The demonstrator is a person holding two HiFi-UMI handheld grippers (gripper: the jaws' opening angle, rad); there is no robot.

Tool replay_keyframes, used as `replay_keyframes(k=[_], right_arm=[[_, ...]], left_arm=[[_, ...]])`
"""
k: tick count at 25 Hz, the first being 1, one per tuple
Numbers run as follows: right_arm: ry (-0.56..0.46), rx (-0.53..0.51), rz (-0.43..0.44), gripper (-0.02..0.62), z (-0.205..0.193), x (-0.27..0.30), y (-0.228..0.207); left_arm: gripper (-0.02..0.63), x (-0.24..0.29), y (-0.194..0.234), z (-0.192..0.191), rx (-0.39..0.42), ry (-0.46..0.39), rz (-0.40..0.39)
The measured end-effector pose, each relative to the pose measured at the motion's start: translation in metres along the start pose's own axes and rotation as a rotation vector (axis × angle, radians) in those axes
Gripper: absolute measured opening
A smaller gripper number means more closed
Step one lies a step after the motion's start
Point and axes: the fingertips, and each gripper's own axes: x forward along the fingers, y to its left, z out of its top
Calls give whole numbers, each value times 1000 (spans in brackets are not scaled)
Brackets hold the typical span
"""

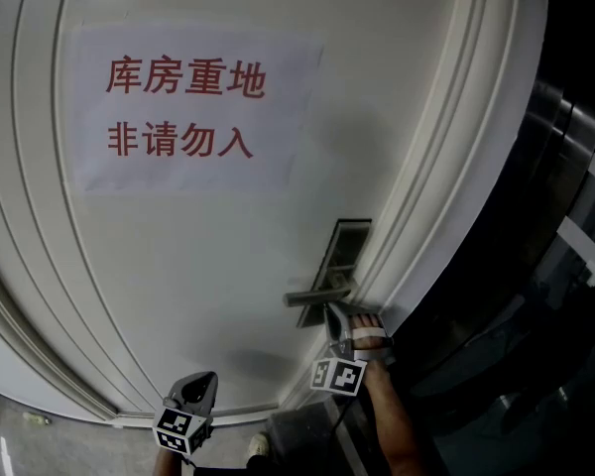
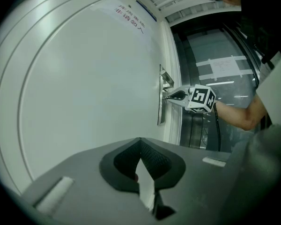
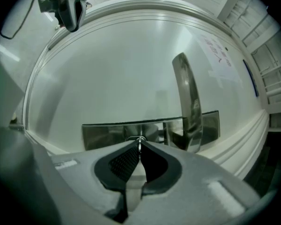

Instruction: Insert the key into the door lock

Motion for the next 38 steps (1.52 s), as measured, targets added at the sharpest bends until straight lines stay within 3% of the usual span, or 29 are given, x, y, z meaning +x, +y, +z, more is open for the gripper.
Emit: replay_keyframes(k=[8,20,27,38], right_arm=[[-26,-6,-29,17,0,-1,0],[-67,56,-38,127,0,-8,-4],[-96,137,-55,124,2,-19,-9],[-128,276,-61,38,7,-47,-8]], left_arm=[[2,0,-5,-2,1,1,6],[2,0,-8,2,3,-8,16],[2,-3,-11,6,11,-15,21],[2,-9,-18,12,28,-25,12]])
